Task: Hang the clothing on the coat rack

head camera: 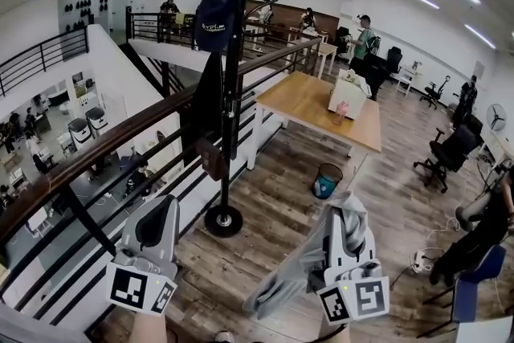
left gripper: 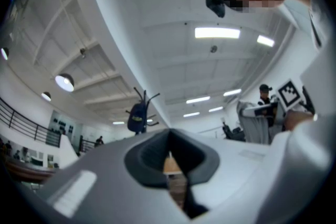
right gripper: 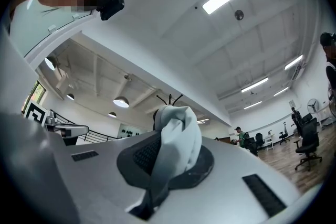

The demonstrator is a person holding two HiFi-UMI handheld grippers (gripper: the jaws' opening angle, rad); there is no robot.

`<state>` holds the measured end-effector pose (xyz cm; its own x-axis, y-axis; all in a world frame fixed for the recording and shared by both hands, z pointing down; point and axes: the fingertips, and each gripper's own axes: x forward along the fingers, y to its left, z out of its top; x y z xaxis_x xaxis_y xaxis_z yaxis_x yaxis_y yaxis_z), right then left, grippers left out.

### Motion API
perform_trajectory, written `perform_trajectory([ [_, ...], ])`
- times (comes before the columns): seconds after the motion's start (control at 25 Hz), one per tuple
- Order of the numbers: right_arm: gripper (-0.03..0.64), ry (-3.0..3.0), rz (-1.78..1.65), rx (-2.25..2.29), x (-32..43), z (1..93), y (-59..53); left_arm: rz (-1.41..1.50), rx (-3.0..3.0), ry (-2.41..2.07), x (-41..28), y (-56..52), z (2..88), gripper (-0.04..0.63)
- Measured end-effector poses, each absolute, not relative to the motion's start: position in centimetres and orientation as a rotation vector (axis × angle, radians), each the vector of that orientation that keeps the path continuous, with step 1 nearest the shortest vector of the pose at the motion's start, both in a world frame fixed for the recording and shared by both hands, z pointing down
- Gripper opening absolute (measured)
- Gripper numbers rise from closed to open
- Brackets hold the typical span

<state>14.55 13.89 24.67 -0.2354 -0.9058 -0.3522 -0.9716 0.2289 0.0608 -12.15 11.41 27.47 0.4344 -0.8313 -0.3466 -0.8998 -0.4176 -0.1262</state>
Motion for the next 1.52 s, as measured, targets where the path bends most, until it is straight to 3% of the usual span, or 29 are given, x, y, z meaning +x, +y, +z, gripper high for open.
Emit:
perform_trajectory([
  [0.68,0.005,2.310,0.391,-1.738,12.5,25.7,4.3,0.323,-2.418,1.535,-13.6,2.1,29.6,0.005],
  [1.52,0.005,2.401,0.459,-1.578,16.4,22.7,-16.3,0.381,-2.312,1.616,-8.5,-16.3,27.2,0.005],
])
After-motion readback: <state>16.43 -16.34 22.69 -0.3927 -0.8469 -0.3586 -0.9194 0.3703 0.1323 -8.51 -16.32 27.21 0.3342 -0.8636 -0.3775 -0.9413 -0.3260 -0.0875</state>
